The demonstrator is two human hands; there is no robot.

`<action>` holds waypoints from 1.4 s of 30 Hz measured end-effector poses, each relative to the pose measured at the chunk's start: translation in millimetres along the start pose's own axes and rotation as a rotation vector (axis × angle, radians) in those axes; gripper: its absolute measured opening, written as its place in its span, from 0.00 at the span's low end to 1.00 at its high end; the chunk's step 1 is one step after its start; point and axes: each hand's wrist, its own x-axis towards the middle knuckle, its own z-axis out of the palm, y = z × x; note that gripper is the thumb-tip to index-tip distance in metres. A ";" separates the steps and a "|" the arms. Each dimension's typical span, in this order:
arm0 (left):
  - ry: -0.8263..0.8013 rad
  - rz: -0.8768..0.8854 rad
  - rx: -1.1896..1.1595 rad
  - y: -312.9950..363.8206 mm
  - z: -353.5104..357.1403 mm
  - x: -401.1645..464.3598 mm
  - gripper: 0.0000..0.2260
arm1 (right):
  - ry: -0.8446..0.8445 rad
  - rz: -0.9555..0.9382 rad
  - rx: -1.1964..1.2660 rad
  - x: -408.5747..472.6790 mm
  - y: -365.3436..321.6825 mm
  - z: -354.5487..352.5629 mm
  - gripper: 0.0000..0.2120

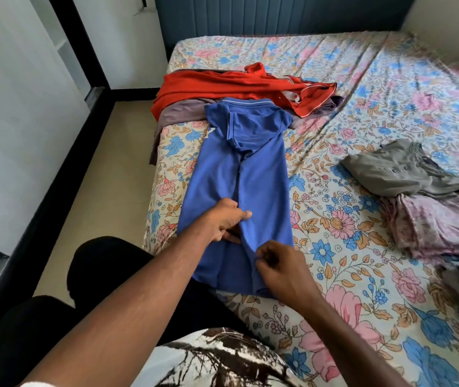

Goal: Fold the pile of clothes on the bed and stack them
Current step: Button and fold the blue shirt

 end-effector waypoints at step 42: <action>-0.157 0.358 0.637 -86.3 -159.9 -82.7 0.10 | -0.346 -0.645 -0.121 31.5 74.6 -51.1 0.17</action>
